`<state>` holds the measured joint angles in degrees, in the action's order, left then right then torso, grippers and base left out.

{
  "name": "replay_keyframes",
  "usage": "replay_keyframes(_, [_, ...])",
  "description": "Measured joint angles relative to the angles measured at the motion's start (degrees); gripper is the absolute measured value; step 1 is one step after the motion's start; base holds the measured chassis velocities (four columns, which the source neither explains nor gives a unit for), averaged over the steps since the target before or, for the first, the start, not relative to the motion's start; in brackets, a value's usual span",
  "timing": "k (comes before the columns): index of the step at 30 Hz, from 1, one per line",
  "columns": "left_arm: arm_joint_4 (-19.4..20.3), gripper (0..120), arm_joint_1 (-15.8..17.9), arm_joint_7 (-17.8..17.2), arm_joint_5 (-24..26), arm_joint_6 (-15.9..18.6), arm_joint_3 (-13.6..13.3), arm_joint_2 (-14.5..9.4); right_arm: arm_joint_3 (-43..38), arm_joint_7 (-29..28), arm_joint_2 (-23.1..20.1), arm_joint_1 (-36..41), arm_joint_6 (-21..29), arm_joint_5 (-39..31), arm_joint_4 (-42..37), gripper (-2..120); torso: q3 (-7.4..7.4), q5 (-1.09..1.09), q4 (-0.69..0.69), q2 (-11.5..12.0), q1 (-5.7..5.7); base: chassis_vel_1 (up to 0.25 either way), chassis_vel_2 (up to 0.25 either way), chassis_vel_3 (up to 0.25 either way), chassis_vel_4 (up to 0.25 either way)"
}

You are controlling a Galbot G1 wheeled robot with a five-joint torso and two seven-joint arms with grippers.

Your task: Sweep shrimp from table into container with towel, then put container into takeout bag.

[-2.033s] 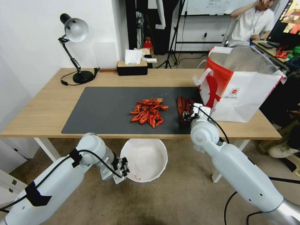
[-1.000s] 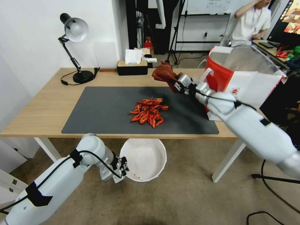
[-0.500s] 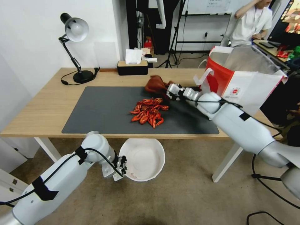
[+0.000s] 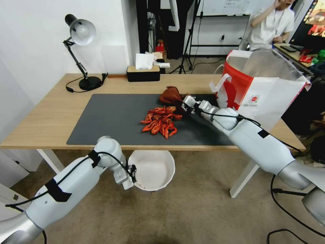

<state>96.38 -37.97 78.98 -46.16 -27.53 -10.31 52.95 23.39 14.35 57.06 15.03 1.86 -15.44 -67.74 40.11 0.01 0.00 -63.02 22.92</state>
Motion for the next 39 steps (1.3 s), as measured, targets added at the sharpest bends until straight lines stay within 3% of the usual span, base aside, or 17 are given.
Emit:
replay_keyframes(9, [0.26, 0, 0.85, -0.3, 1.31, 0.05, -0.72, 0.27, 0.57, 4.3, -0.41, 0.77, 0.08, -2.63, 0.02, 7, 0.0, -0.01, 0.0, 0.0, 0.0, 0.0, 0.0, 0.0, 0.0])
replay_keyframes(15, [-0.21, 0, 1.03, -0.57, 1.27, -0.05, -0.94, 0.55, 1.26, 9.78, -0.65, 1.12, -4.33, -3.68, 0.32, 7, -0.01, -0.02, -0.02, -0.02, -0.01, 0.0, 0.0, 0.0, 0.0])
replay_keyframes(24, [-0.34, 0, 1.48, -0.71, 1.32, -0.07, -1.36, 0.4, 1.44, 11.02, -1.43, 1.23, -4.78, -3.72, -0.45, 7, -0.01, 0.0, 0.02, -0.02, -0.01, 0.0, 0.0, 0.0, 0.0])
replay_keyframes(39, [-1.98, 0, 3.16, -0.83, 3.57, 0.05, -2.64, 0.84, 1.09, 13.13, -7.39, 5.09, -5.04, -4.86, -8.86, 7, -0.01, 0.0, 0.0, -0.01, -0.01, 0.0, 0.0, 0.0, 0.0])
